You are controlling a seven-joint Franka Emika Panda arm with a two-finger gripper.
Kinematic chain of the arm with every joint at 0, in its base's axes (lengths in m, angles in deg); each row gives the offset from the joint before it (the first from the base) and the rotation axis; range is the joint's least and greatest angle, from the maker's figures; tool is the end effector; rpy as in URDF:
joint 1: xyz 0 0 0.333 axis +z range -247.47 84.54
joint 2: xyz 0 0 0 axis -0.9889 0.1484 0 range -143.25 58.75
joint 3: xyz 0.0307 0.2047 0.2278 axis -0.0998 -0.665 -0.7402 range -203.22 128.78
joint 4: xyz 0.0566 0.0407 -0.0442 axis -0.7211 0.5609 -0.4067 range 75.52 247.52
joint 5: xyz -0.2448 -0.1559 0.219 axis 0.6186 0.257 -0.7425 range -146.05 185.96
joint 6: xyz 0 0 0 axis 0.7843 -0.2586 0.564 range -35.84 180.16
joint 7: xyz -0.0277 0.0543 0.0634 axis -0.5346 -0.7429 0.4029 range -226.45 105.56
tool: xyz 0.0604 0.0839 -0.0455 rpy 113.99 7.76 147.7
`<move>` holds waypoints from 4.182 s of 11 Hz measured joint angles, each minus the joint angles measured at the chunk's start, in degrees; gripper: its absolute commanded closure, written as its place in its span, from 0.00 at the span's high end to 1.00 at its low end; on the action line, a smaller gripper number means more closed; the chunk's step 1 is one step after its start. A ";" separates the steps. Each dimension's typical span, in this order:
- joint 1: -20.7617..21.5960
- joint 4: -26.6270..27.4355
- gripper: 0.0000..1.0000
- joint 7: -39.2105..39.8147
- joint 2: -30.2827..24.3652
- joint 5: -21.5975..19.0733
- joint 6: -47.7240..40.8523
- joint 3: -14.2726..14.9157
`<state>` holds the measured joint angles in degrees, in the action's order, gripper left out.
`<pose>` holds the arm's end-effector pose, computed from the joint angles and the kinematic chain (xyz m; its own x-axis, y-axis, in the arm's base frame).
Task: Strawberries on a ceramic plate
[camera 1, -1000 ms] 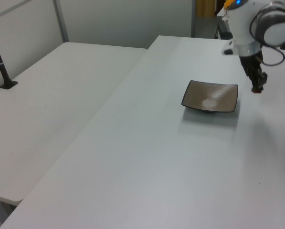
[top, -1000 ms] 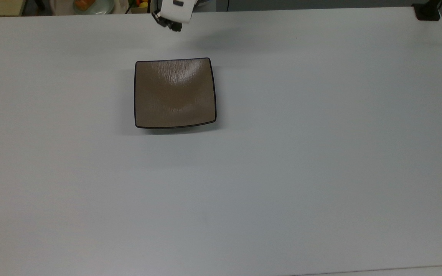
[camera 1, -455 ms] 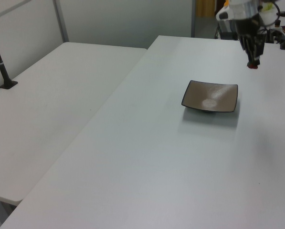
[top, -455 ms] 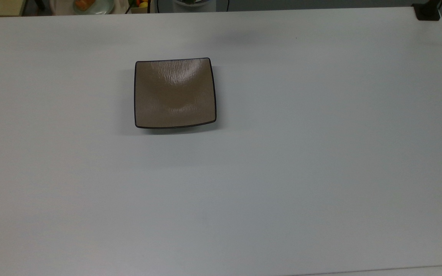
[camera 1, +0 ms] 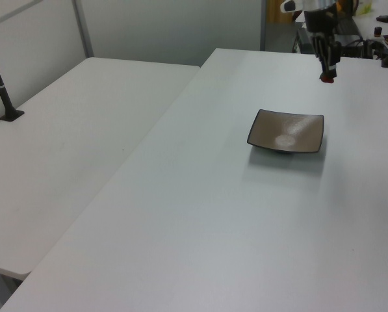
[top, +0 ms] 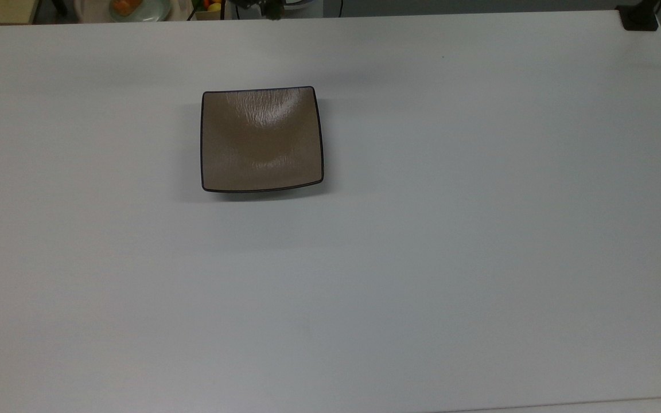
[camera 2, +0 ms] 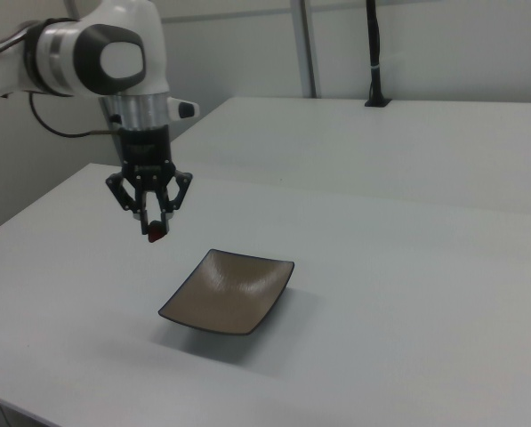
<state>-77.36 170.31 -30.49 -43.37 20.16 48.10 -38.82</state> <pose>0.4924 0.0489 0.5452 0.7839 0.5797 -0.2223 0.5672 -0.8143 -0.1235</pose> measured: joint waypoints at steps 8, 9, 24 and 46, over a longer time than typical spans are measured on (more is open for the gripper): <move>-2.24 -5.80 0.14 0.12 13.96 0.36 10.55 0.03; -2.31 -5.82 0.14 0.12 15.12 0.39 11.78 0.03; -1.04 -3.71 1.00 0.09 24.75 3.09 21.60 -0.24; 1.91 -5.75 1.00 -30.36 -0.60 -2.20 14.63 -0.96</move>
<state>-75.46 164.56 -60.85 -43.97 17.96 62.73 -39.78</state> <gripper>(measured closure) 0.000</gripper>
